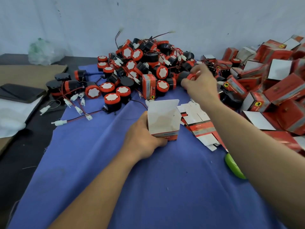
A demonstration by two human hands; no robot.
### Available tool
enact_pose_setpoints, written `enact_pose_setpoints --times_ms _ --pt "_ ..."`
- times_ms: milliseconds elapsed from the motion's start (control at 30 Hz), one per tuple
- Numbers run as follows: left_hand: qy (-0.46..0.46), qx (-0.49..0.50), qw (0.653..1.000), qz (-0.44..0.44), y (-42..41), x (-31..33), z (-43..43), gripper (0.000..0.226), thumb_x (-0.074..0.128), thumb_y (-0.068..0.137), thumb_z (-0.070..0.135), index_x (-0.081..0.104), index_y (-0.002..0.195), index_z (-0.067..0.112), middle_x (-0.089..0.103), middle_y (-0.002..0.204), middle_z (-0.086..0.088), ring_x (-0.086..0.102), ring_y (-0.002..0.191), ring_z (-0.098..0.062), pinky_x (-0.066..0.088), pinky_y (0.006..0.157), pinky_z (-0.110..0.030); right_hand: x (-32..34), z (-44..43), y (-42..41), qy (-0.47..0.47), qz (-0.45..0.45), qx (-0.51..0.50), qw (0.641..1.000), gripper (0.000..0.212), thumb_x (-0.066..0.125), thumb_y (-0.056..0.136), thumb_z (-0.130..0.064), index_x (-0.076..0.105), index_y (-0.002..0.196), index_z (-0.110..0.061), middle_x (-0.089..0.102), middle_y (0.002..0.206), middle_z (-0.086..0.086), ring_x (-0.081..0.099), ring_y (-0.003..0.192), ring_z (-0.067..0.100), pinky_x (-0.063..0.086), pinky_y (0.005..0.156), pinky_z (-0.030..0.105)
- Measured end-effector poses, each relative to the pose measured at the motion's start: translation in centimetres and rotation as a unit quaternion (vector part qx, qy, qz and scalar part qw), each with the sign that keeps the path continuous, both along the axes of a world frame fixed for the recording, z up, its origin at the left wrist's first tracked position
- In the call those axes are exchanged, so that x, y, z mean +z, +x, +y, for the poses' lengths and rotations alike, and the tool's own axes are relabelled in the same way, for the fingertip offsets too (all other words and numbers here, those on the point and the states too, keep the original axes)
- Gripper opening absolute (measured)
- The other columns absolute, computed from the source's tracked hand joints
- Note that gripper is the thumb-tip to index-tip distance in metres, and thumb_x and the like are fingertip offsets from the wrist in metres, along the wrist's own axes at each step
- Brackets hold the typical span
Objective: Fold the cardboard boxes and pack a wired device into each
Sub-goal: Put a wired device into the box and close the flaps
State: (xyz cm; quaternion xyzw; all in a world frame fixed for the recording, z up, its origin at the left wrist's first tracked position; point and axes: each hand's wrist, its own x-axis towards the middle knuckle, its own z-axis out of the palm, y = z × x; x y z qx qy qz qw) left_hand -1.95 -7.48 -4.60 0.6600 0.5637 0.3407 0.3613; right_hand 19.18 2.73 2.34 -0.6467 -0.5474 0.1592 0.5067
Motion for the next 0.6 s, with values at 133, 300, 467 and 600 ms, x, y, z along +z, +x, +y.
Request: enact_pose_setpoints --times_ms 133,300,467,600 --pt "0.003 0.001 1.000 0.005 0.1 0.1 -0.1 0.082 0.082 0.050 0.045 0.056 0.127 0.047 0.071 0.111 0.026 0.067 0.100 -0.005 0.060 0.083 -0.041 4.2 -6.1 0.9 0.117 0.204 -0.011 0.972 0.021 0.073 0.072 -0.022 0.064 0.090 -0.026 0.063 0.082 -0.005 0.068 0.075 0.023 0.061 0.068 0.054" --pt "-0.002 0.005 1.000 -0.002 0.0 0.0 -0.1 0.075 0.086 0.052 0.039 0.058 0.121 0.046 0.072 0.105 0.025 0.068 0.097 -0.004 0.060 0.079 -0.036 5.0 -13.8 0.6 0.122 -0.071 0.001 0.990 0.021 0.068 0.074 -0.038 0.071 0.095 -0.033 0.069 0.084 -0.011 0.062 0.075 0.002 0.049 0.068 0.018" --pt "0.001 0.003 1.000 -0.003 -0.1 -0.1 0.0 0.083 0.084 0.048 0.040 0.058 0.126 0.045 0.072 0.110 0.025 0.068 0.100 -0.005 0.060 0.083 -0.037 -1.1 -15.5 -2.5 -0.090 -0.267 0.053 0.958 0.036 0.078 0.079 -0.035 0.068 0.112 -0.024 0.070 0.103 0.001 0.061 0.096 0.028 0.046 0.074 0.036" --pt "0.022 0.017 1.000 -0.007 -0.4 -0.3 0.1 0.080 0.081 0.050 0.037 0.057 0.126 0.042 0.069 0.113 0.023 0.066 0.102 -0.006 0.057 0.081 -0.033 -3.8 -15.2 -2.2 -0.156 -0.231 0.120 0.953 0.079 0.082 0.077 -0.036 0.048 0.148 -0.029 0.065 0.128 0.001 0.056 0.119 0.027 0.044 0.092 0.030"
